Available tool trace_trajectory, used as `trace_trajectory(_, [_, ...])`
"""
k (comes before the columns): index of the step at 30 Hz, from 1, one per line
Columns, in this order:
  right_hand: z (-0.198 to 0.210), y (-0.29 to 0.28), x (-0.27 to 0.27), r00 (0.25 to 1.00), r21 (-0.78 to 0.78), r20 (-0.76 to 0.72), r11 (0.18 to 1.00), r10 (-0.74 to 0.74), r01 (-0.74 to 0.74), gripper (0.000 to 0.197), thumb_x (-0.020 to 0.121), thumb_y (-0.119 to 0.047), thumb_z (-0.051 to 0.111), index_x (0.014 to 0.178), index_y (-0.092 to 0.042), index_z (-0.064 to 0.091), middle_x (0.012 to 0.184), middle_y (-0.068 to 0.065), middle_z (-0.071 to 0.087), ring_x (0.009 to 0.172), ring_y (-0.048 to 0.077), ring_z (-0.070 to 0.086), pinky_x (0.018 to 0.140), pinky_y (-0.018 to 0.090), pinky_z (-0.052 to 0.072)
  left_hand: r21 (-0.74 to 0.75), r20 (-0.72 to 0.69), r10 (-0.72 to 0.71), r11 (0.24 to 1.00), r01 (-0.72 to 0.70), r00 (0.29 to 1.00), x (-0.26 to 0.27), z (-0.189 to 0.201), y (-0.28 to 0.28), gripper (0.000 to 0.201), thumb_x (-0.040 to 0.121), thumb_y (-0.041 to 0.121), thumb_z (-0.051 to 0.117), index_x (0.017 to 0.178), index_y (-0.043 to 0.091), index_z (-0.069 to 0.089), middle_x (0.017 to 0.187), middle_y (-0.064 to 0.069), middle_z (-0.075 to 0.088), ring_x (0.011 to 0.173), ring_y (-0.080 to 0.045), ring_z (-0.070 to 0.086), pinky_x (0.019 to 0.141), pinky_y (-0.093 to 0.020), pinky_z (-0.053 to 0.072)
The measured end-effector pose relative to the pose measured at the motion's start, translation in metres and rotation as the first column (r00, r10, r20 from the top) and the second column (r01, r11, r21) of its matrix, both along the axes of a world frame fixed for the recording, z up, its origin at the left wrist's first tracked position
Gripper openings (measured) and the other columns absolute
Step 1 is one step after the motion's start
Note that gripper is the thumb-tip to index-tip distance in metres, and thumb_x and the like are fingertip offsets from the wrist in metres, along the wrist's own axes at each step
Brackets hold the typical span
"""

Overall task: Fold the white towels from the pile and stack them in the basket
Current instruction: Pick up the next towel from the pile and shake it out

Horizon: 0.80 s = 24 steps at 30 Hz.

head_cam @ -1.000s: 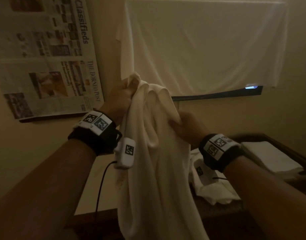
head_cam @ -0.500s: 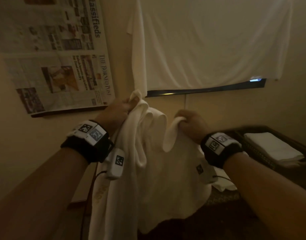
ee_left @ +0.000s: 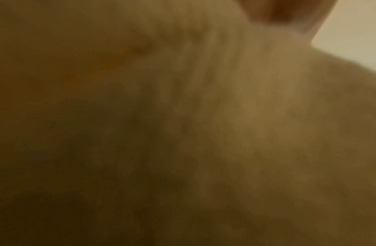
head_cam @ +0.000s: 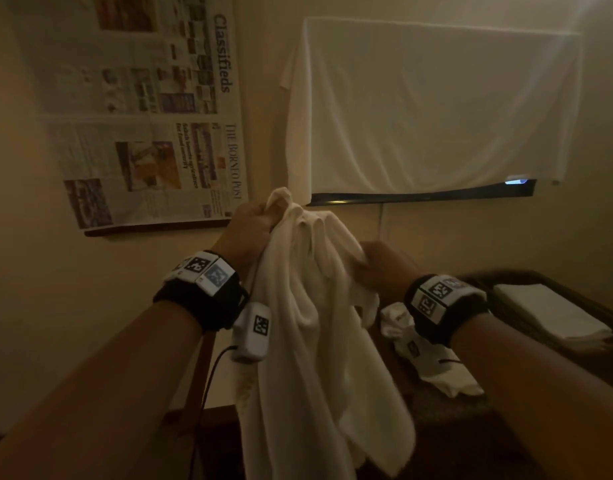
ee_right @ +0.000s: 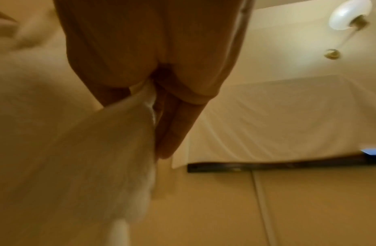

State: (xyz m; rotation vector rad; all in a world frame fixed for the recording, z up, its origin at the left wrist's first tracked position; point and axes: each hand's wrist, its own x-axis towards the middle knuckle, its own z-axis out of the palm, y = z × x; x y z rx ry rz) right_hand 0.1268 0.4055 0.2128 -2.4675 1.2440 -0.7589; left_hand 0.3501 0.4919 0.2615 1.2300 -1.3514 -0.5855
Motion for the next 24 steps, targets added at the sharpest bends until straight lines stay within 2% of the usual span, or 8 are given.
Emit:
trace_trajectory(5, [-0.039,-0.016,-0.048,0.983,0.161,0.122,0.980,-0.137,0.116,0.014,0.095,-0.023,0.058,0.086,-0.018,0.068,0.080,0.005,0.069,0.075,0.022,0.068,0.066,0.036,0.058,-0.044,0.054,0.021,0.999,-0.019,0.998,0.006,0.007,0.002,0.048,0.097,0.050,0.050,0.089,0.006,0.067,0.081,-0.005,0.066,0.078,-0.019,0.061,0.088,-0.051,0.052])
trace_trajectory(8, [-0.041,-0.023,-0.064,0.970,0.181,0.146,0.969,-0.196,0.169,0.016,0.095,-0.022,0.057,0.089,-0.016,0.069,0.082,0.011,0.070,0.075,0.027,0.069,0.071,0.048,0.059,-0.070,0.078,0.025,0.997,-0.020,0.997,0.005,0.008,0.001,0.052,0.096,0.050,0.052,0.094,0.000,0.066,0.087,-0.015,0.066,0.082,-0.021,0.059,0.091,-0.055,0.050])
trace_trajectory(10, [-0.030,-0.025,-0.066,0.958,0.163,0.172,0.965,-0.232,0.204,0.017,0.095,-0.019,0.054,0.089,-0.015,0.070,0.081,0.011,0.071,0.075,0.027,0.069,0.070,0.044,0.060,-0.074,0.083,0.016,0.997,-0.010,0.996,0.004,0.009,-0.001,0.046,0.096,0.047,0.054,0.091,0.004,0.070,0.089,-0.013,0.068,0.086,-0.020,0.061,0.093,-0.053,0.049])
trace_trajectory(13, [0.006,-0.020,-0.058,0.910,0.116,0.350,0.974,-0.222,0.193,0.018,0.094,-0.009,0.053,0.089,-0.017,0.069,0.084,0.010,0.070,0.076,0.027,0.068,0.066,0.036,0.057,-0.069,0.153,-0.024,0.997,0.035,0.988,0.009,0.013,0.000,0.030,0.094,0.045,0.058,0.080,0.025,0.076,0.088,-0.004,0.073,0.089,-0.019,0.065,0.094,-0.051,0.050])
trace_trajectory(16, [0.053,-0.008,-0.039,0.873,-0.022,0.484,0.996,-0.062,0.083,0.020,0.092,-0.002,0.056,0.092,-0.017,0.068,0.088,0.002,0.066,0.077,0.016,0.065,0.061,0.022,0.055,-0.063,0.238,-0.131,0.987,0.150,0.962,0.020,0.027,0.012,0.041,0.087,0.063,0.057,0.087,0.027,0.077,0.091,-0.007,0.073,0.087,-0.021,0.067,0.080,-0.047,0.054])
trace_trajectory(19, [0.099,0.012,-0.013,0.860,-0.139,0.504,0.990,0.082,-0.012,0.021,0.095,-0.005,0.054,0.090,-0.019,0.070,0.087,-0.002,0.067,0.072,0.007,0.065,0.060,0.017,0.051,-0.072,0.154,-0.169,0.981,0.181,0.973,0.035,0.053,0.024,0.060,0.062,0.080,0.066,0.095,0.032,0.076,0.104,-0.016,0.068,0.098,-0.033,0.066,0.086,-0.054,0.056])
trace_trajectory(21, [0.123,0.023,0.004,0.818,-0.105,0.554,0.988,0.151,-0.112,0.018,0.095,-0.006,0.054,0.092,-0.015,0.069,0.095,0.007,0.068,0.078,0.017,0.070,0.067,0.027,0.059,-0.111,0.167,-0.179,0.974,0.199,0.970,0.043,0.068,0.028,0.057,0.061,0.081,0.066,0.096,0.036,0.077,0.109,-0.003,0.071,0.105,-0.024,0.066,0.090,-0.048,0.055])
trace_trajectory(24, [0.145,0.038,0.025,0.783,-0.047,0.578,0.967,0.232,-0.251,0.018,0.095,-0.006,0.058,0.090,-0.018,0.070,0.098,0.011,0.068,0.081,0.022,0.073,0.068,0.041,0.061,-0.197,0.206,-0.133,0.965,0.174,0.970,0.043,0.082,0.034,0.026,0.074,0.062,0.063,0.086,0.044,0.077,0.099,0.018,0.073,0.094,0.003,0.066,0.085,-0.028,0.051])
